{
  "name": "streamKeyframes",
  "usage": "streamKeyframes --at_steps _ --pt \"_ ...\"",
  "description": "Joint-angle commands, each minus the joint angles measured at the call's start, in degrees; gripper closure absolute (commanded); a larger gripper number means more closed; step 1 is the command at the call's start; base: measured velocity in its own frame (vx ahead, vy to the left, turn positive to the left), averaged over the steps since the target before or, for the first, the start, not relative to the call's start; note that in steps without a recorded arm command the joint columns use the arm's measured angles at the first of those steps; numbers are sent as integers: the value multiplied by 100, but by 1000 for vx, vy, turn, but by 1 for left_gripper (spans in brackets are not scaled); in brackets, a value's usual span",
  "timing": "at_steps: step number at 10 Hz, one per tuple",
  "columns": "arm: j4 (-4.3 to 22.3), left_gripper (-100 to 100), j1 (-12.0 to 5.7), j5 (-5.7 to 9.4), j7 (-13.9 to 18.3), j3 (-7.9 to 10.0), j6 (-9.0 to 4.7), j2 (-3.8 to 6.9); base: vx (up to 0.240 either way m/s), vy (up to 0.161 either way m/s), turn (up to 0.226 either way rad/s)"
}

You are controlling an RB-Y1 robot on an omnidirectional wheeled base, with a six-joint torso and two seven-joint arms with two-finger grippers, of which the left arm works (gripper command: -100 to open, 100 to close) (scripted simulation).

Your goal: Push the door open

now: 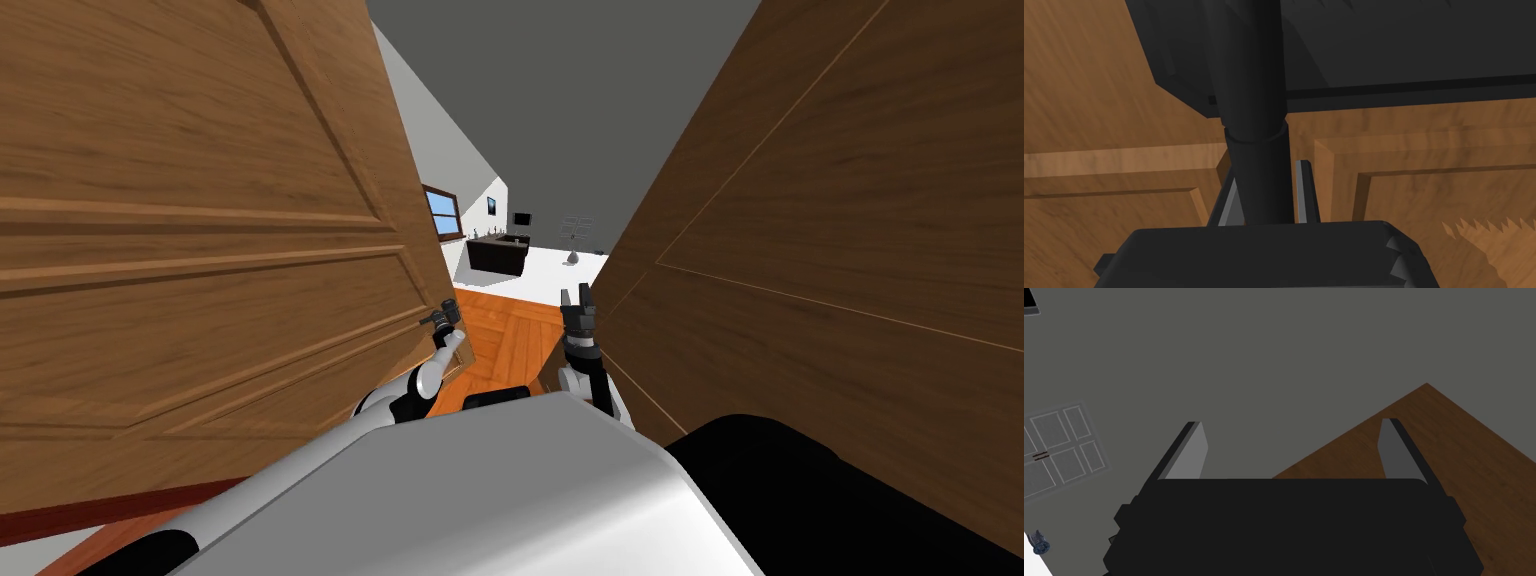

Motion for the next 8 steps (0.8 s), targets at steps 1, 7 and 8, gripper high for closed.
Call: streamKeyframes --at_steps 1,7,8 --pt "0 100 0 0 0 0 0 0 36 22 4" --pt "107 100 -11 80 -106 111 -112 161 45 11 -5" --pt "-71 100 -11 80 -106 111 -112 161 -16 -11 -3"
